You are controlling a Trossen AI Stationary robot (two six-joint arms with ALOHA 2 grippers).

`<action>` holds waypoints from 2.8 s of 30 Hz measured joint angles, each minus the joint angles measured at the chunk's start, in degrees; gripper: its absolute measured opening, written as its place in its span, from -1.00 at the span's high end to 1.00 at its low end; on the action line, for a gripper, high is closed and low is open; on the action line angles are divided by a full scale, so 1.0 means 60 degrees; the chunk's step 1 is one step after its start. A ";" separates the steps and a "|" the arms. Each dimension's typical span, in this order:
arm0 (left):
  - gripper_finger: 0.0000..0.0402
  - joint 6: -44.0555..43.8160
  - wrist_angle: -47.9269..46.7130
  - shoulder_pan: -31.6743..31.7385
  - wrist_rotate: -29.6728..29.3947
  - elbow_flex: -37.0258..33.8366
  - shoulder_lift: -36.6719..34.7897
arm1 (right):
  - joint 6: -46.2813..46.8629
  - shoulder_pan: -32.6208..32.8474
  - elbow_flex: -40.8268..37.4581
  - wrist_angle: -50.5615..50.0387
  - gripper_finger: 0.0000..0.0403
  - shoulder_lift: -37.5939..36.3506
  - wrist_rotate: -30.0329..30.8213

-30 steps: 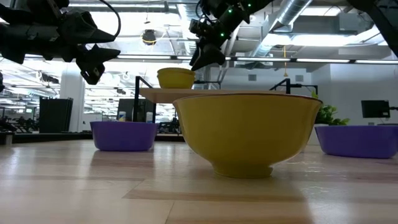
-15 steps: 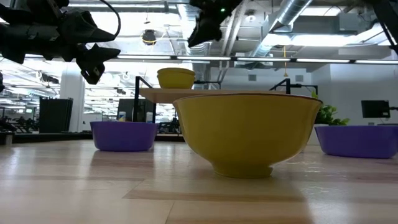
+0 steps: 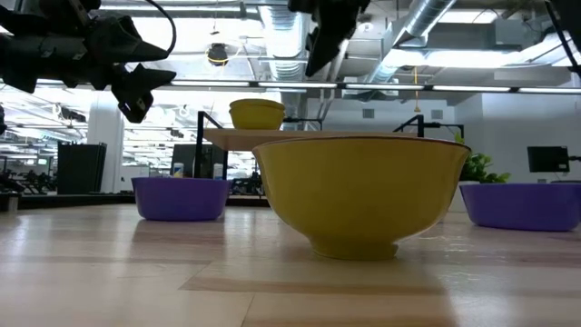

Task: Pick & Place Mini bowls
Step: Stack the yellow bowl on the yellow bowl on the shelf

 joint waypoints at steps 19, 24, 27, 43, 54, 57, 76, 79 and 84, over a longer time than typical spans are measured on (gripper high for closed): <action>0.28 -0.0029 0.0121 0.0000 0.0000 0.0000 0.0000 | 0.2693 0.2560 -0.0443 -0.0229 0.17 0.0004 -0.0053; 0.28 -0.0204 0.0140 0.0000 0.0000 0.0000 0.0000 | 0.2698 0.2838 -0.1246 -0.0280 0.20 0.0011 -0.0076; 0.28 -0.1301 0.0355 0.0000 0.0000 0.0000 0.0000 | 0.2698 0.2965 -0.1749 -0.0494 0.22 0.0017 -0.0077; 0.28 -0.1988 0.2624 -0.0797 -0.0006 0.1177 0.1494 | 0.3940 0.3501 -0.5287 0.1685 0.25 -0.2613 -0.0808; 0.28 -0.1282 0.2376 -0.2344 0.0004 0.4496 0.5743 | 0.5397 0.3384 -0.8728 0.5264 0.27 -0.5870 -0.0278; 0.28 -0.1275 0.1959 -0.2683 0.0001 0.5261 0.6592 | 0.5686 0.3304 -0.9517 0.6145 0.26 -0.6678 -0.0059; 0.28 -0.1813 -0.0047 -0.3135 -0.0070 0.7129 0.8398 | 0.6354 0.2747 -1.1409 0.8968 0.26 -0.9665 0.0331; 0.28 -0.2193 -0.0062 -0.2963 -0.0141 0.7129 0.8312 | 0.6665 0.2743 -1.1409 0.8950 0.25 -0.9704 0.0359; 0.28 -0.1317 -0.1309 -0.3357 -0.0554 0.7566 0.8273 | 0.6678 0.2750 -1.1409 0.9142 0.25 -0.9704 0.0511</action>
